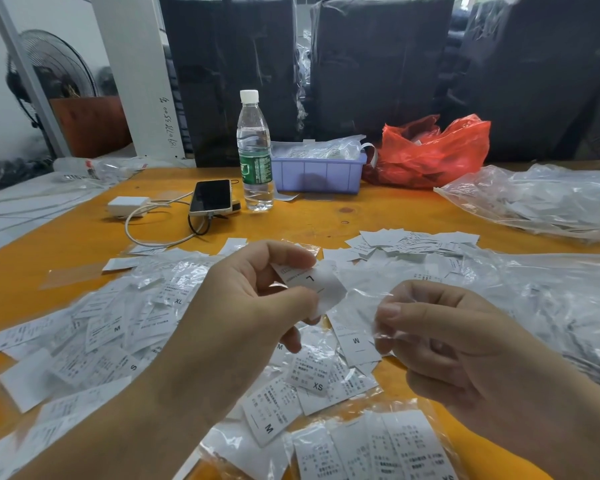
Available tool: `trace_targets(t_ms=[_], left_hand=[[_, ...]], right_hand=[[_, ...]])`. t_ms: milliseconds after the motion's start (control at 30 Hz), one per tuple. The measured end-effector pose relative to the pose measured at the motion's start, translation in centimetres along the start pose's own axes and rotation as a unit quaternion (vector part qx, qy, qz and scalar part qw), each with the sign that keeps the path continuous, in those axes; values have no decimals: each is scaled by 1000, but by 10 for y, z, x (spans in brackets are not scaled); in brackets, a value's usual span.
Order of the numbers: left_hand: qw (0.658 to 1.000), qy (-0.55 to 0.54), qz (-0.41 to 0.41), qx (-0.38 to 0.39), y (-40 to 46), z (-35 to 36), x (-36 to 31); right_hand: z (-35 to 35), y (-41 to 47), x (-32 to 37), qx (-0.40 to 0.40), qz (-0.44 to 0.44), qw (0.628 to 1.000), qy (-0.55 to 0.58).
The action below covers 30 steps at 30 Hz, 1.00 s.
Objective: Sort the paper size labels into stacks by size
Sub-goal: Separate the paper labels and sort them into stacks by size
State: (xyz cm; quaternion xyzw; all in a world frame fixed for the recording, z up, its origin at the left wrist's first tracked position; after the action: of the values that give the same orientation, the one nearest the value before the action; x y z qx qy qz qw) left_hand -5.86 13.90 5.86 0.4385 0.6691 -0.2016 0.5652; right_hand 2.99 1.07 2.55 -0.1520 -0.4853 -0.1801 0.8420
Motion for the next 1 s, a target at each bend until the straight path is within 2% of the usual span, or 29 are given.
trace_targets(t_ms=[300, 767, 1000], left_hand=[[1000, -14, -18, -18, 2, -5, 1], [999, -25, -21, 42, -1, 8, -1], [999, -36, -13, 30, -1, 7, -2]], right_hand=[[3, -1, 2, 10, -7, 1000, -9], [8, -2, 3, 1, -10, 998, -60], [13, -4, 4, 4, -21, 997, -69]])
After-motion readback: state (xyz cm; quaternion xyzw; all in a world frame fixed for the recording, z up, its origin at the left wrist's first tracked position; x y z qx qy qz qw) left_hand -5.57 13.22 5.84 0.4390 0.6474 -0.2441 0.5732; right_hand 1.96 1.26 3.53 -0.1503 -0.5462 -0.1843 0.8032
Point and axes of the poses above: each hand's wrist, its own y-axis towards the middle knuckle, its own z-axis out of the palm, x = y × z, the point moved 10 cm from there along y, towards the middle knuckle, and after that the axes turned 13 degrees about y, right-handed, at the moved point
